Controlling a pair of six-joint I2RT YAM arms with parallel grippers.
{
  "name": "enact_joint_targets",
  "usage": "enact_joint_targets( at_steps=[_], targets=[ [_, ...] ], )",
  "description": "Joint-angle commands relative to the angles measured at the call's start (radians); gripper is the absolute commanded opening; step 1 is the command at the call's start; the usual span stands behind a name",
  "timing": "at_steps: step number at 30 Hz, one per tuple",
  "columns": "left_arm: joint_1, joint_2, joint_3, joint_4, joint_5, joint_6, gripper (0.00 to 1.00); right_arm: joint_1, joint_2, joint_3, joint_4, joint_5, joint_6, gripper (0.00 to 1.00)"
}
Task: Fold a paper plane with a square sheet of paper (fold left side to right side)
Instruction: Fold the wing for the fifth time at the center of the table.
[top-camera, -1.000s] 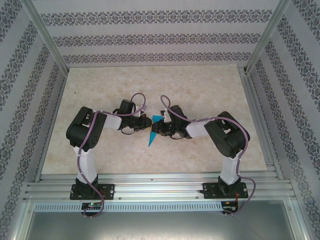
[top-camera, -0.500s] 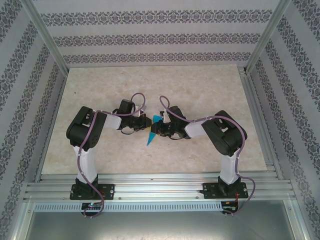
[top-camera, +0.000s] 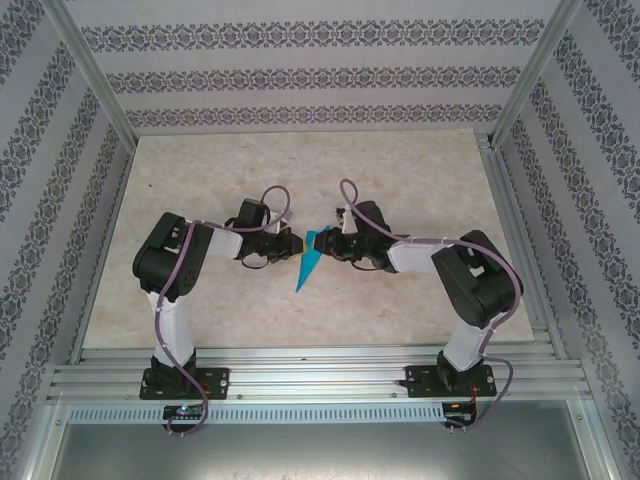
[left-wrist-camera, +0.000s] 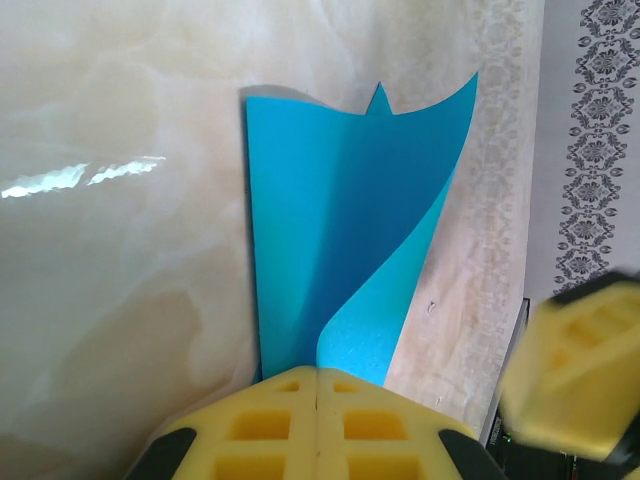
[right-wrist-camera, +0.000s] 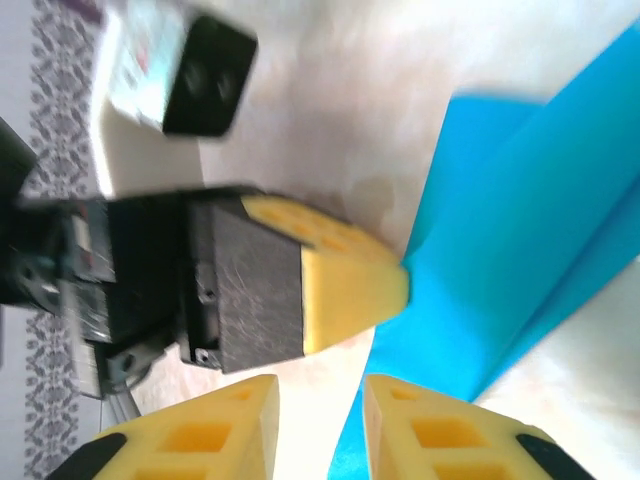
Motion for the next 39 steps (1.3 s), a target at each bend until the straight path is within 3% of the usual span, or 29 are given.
enact_joint_targets(
  at_steps=[1, 10, 16, 31, 39],
  targets=[
    [0.028, 0.054, -0.014, -0.017, -0.138, 0.057, 0.00, -0.045, -0.026, 0.009, -0.093, 0.033, -0.082, 0.31],
    [0.030, 0.040, -0.021, -0.024, -0.138, 0.060, 0.00, -0.032, 0.089, 0.294, -0.397, 0.142, -0.215, 0.39],
    [0.029, 0.039, -0.023, -0.021, -0.147, 0.055, 0.00, -0.029, 0.114, 0.279, -0.361, 0.140, -0.180, 0.39],
    [0.034, 0.043, -0.027, -0.026, -0.161, 0.050, 0.00, -0.017, 0.191, 0.273, -0.330, 0.114, -0.099, 0.61],
    [0.034, 0.040, -0.028, -0.027, -0.158, 0.051, 0.00, -0.010, 0.208, 0.286, -0.320, 0.102, -0.094, 0.62]
  ],
)
